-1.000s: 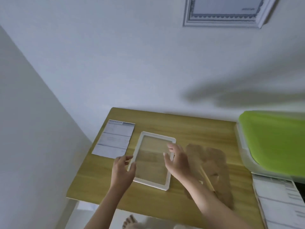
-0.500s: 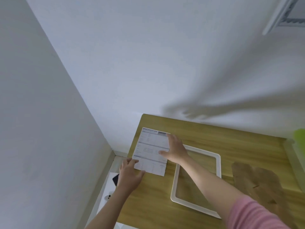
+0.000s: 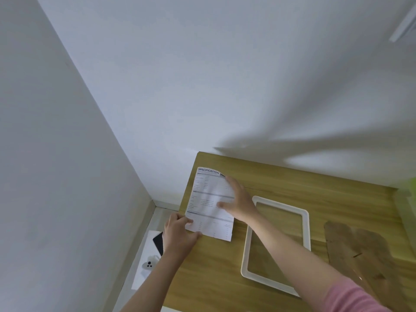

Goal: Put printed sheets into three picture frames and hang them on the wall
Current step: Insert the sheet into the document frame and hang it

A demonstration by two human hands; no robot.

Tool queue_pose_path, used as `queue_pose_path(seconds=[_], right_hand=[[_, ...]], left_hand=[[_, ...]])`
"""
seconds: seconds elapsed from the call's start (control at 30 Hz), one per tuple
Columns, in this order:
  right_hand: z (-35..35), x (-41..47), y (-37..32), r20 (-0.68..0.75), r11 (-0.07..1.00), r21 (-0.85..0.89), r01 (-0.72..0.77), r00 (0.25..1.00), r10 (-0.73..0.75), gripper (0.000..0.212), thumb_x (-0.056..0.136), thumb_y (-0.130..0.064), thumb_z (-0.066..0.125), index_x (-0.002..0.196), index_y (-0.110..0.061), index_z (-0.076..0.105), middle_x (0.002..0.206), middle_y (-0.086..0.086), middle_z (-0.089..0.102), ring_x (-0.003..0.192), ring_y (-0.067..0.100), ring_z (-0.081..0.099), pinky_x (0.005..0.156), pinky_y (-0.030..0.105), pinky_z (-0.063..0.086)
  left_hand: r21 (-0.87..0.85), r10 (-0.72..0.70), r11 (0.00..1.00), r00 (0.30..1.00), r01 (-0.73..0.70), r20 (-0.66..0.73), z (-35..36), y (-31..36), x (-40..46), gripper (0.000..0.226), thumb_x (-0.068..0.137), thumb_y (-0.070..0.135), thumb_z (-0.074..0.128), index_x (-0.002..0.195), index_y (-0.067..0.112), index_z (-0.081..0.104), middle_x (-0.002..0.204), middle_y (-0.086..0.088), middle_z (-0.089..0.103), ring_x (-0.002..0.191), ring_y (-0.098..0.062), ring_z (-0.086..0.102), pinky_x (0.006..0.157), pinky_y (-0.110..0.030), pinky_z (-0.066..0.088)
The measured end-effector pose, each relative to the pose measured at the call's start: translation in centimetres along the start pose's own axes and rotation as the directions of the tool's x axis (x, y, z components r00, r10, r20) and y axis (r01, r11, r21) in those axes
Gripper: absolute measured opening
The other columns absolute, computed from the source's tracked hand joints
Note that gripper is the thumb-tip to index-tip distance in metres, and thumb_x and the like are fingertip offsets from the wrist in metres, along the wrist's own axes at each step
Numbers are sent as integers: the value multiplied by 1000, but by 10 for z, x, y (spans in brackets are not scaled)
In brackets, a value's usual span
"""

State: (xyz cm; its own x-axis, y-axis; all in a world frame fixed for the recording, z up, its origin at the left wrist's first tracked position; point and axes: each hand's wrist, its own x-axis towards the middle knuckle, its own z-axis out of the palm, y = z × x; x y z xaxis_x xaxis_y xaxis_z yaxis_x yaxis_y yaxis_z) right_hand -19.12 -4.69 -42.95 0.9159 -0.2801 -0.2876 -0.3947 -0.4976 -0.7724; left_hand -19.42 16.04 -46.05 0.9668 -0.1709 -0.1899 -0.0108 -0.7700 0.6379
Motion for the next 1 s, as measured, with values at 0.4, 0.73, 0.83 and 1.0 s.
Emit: queue_pose_path(seconds=[0.4, 0.73, 0.83, 1.0], right_hand=[[8, -64, 5, -234, 917, 399, 7, 968, 94, 39, 88, 2, 50, 110, -27, 63, 105, -8, 64, 67, 12, 58, 57, 24, 52], [-56, -130, 66, -327, 937, 348, -18, 935, 139, 35, 85, 0, 57, 113, -22, 61, 116, -8, 60, 105, 7, 59, 91, 31, 52], [-68, -153, 83, -418, 949, 303, -89, 882, 216, 33, 84, -4, 61, 112, -20, 59, 111, -4, 62, 97, 11, 61, 83, 30, 54], [-73, -177, 103, -455, 970, 131, -206, 857, 243, 36, 80, -10, 67, 116, -13, 60, 101, -5, 56, 88, 11, 57, 79, 24, 49]], left_hand=[[-133, -20, 991, 996, 32, 89, -9, 9, 4, 48, 63, 36, 79, 106, 25, 60, 109, 8, 52, 103, -13, 50, 89, -35, 47], [-431, 114, 902, 958, 12, 265, 18, 69, -36, 20, 75, 7, 70, 88, 23, 68, 87, 3, 69, 78, -16, 65, 71, -31, 58], [-369, 174, 928, 930, -46, 324, 34, 79, -51, 24, 74, 9, 72, 94, 21, 68, 93, 6, 69, 75, -8, 64, 65, -18, 53], [-262, 264, 949, 896, -175, 356, 52, 85, -68, 26, 75, 11, 71, 101, 16, 67, 101, 10, 61, 76, -2, 64, 59, -12, 50]])
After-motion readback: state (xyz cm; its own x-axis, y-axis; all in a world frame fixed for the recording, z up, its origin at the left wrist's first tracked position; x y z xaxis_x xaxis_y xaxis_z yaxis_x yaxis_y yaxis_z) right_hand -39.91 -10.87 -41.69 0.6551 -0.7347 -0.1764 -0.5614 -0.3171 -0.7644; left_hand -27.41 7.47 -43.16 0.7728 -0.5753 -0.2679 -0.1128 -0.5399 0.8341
